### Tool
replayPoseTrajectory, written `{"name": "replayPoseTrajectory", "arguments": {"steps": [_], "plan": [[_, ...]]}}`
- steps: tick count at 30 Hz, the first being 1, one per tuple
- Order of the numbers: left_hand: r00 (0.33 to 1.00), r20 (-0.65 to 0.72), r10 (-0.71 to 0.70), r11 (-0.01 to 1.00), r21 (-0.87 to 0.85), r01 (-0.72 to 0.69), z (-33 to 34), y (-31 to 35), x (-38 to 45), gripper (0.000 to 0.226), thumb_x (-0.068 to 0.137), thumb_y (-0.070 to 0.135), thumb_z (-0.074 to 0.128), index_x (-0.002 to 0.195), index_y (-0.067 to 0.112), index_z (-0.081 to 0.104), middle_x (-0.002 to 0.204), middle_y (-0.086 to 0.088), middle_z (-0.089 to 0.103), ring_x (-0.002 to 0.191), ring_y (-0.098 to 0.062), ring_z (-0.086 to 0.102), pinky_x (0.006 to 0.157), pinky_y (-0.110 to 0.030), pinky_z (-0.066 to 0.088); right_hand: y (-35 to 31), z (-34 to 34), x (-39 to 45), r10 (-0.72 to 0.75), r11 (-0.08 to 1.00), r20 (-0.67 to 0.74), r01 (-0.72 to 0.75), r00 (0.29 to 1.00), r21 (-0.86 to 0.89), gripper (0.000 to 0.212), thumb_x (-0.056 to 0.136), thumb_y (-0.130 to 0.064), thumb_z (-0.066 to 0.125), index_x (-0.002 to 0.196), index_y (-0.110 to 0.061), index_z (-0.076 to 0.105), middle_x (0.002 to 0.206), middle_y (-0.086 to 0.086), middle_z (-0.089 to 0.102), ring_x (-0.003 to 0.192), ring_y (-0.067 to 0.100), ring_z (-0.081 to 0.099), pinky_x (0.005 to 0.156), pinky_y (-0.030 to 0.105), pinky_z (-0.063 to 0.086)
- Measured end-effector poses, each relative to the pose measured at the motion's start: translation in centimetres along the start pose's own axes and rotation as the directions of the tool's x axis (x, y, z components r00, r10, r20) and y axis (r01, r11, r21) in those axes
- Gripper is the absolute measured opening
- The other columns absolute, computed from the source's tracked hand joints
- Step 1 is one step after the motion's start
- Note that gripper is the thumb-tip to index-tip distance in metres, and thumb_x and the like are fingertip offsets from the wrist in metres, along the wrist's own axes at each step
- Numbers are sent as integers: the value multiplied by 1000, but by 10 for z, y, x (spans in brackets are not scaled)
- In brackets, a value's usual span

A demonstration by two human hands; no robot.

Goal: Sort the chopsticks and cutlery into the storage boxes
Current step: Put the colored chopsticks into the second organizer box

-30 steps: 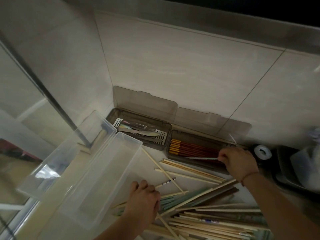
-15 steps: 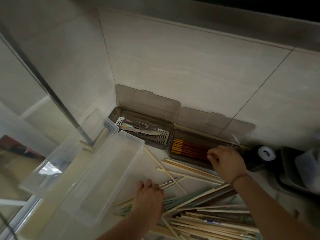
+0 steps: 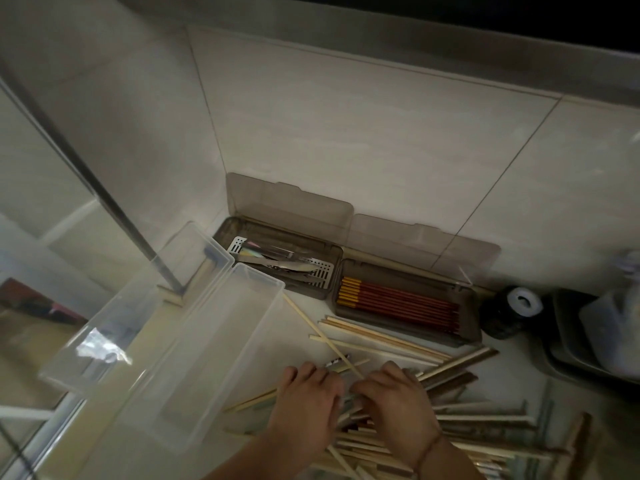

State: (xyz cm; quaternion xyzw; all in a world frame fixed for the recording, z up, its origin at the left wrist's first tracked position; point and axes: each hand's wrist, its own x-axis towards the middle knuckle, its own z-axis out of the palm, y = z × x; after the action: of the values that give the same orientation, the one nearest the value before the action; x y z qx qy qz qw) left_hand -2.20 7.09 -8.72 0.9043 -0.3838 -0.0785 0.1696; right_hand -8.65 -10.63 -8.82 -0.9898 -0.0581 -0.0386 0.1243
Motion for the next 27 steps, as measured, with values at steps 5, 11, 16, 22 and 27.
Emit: {"name": "replayPoseTrajectory", "arguments": {"steps": [5, 11, 16, 22, 27], "plan": [[970, -165, 178, 961, -182, -207, -6, 5, 6, 8, 84, 32, 57, 89, 33, 50, 81, 16, 58, 76, -8, 52, 65, -26, 42, 13, -39, -16, 229, 876, -56, -181, 972, 446, 12, 79, -43, 69, 89, -37, 67, 82, -28, 60, 81, -2, 54, 72, 13, 44], [938, -281, -204, 601, -792, -106, -47, 50, 24, 11, 89, 24, 61, 97, 32, 63, 89, 13, 69, 83, -6, 67, 72, -19, 50, -9, -70, -16, 401, 598, 68, -317, 914, 736, 25, 83, -40, 69, 108, -37, 66, 99, -19, 69, 86, 1, 65, 72, 15, 48], [879, -132, -459, 290, -957, 8, -50, 54, 42, 18, 80, 21, 69, 94, 10, 63, 86, -9, 70, 80, -21, 69, 74, -31, 55, -4, -72, -1, 458, 594, 100, -387, 883, 705, 35, 89, -18, 65, 93, -53, 66, 78, -14, 71, 74, 7, 67, 74, 26, 54], [951, -59, -303, 621, -769, 151, -44, 26, 42, 20, 85, 20, 72, 102, 28, 64, 82, 13, 67, 76, -2, 62, 69, -17, 47, 49, -83, 34, 417, 878, -157, -351, 895, 326, 17, 84, -20, 71, 86, -36, 70, 83, -14, 68, 78, 8, 63, 69, 23, 51], [991, 129, -46, 997, -47, 53, -25, -12, 22, 26, 91, 38, 48, 112, 29, 61, 105, 9, 61, 100, -13, 55, 84, -27, 45, 104, -74, 83, 380, 914, -113, -391, 918, -105, 9, 86, -28, 68, 91, -29, 75, 96, -3, 67, 93, 25, 59, 78, 35, 46]]}}
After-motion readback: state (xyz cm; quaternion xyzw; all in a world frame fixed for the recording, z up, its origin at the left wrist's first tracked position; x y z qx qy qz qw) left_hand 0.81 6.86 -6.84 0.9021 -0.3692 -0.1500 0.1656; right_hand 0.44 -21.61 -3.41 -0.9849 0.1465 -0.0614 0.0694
